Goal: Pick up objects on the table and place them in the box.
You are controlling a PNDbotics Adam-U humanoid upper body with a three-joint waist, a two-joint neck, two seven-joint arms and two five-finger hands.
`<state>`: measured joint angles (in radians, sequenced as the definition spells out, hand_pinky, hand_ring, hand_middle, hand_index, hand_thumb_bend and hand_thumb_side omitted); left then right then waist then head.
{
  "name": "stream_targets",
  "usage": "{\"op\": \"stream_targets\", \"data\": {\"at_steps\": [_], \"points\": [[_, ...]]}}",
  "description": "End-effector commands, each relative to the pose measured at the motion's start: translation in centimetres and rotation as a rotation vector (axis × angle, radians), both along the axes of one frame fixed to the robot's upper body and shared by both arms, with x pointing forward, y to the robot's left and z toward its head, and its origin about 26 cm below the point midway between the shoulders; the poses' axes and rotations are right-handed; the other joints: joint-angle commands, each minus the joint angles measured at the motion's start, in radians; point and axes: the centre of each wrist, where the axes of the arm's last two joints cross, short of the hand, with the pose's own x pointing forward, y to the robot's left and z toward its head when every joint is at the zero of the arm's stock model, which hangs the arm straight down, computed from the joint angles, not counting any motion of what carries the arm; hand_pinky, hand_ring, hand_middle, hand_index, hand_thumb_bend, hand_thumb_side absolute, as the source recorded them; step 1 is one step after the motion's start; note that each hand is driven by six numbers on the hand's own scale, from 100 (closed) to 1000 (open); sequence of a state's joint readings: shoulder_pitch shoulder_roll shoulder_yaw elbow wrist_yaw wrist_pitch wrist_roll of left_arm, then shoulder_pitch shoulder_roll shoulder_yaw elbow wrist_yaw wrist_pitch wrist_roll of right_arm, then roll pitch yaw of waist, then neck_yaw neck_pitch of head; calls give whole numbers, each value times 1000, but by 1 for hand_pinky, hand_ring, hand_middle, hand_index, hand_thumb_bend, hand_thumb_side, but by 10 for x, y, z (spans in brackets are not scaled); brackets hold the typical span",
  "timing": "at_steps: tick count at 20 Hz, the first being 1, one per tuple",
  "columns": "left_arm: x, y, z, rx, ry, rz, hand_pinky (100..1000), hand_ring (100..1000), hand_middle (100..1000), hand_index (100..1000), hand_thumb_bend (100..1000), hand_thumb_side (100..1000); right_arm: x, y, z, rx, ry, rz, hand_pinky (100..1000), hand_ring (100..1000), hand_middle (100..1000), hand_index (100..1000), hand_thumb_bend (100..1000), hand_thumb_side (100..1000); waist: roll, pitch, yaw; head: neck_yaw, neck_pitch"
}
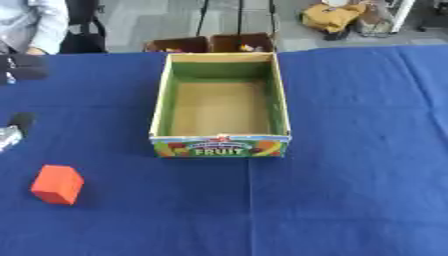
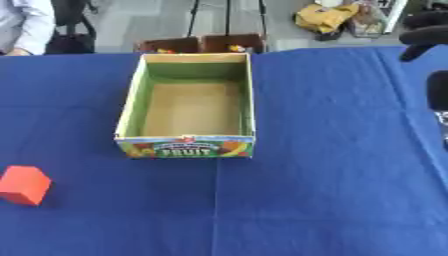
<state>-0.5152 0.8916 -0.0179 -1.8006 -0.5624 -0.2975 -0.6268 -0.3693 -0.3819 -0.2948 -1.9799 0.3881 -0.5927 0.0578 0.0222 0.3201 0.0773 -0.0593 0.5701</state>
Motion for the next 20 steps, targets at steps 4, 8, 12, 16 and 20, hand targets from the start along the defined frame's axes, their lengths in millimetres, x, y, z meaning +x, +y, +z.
{"op": "stream_targets", "data": {"at_steps": [4,8,12,16,20], "points": [[0,8,13,173,119,46,811,959,1000,1000,103,1000,-4,0,8,-26,-19,7,644,746,459,709,278,1000,11,-32,0,3,-9],[-1,8,12,223,181,57,822,966,1000,1000,249,1000,-4,0,7,-27,-16,6,645,746,458,709,281,1000,12,-31,0,0,-10],[-2,9,9,247,211,57,835,976,1000,1000,430,1000,-4,0,7,-27,-12,5,645,746,456,708,286,1000,12,-30,1,0,-12],[-4,9,6,276,216,79,842,980,1000,1000,667,1000,-4,0,7,-27,-11,6,645,746,454,706,290,1000,12,-29,2,1,-14],[-6,5,3,308,214,84,841,979,1000,1000,667,1000,-4,0,6,-27,-10,7,645,742,453,706,294,1000,11,-28,1,1,-16]]}}
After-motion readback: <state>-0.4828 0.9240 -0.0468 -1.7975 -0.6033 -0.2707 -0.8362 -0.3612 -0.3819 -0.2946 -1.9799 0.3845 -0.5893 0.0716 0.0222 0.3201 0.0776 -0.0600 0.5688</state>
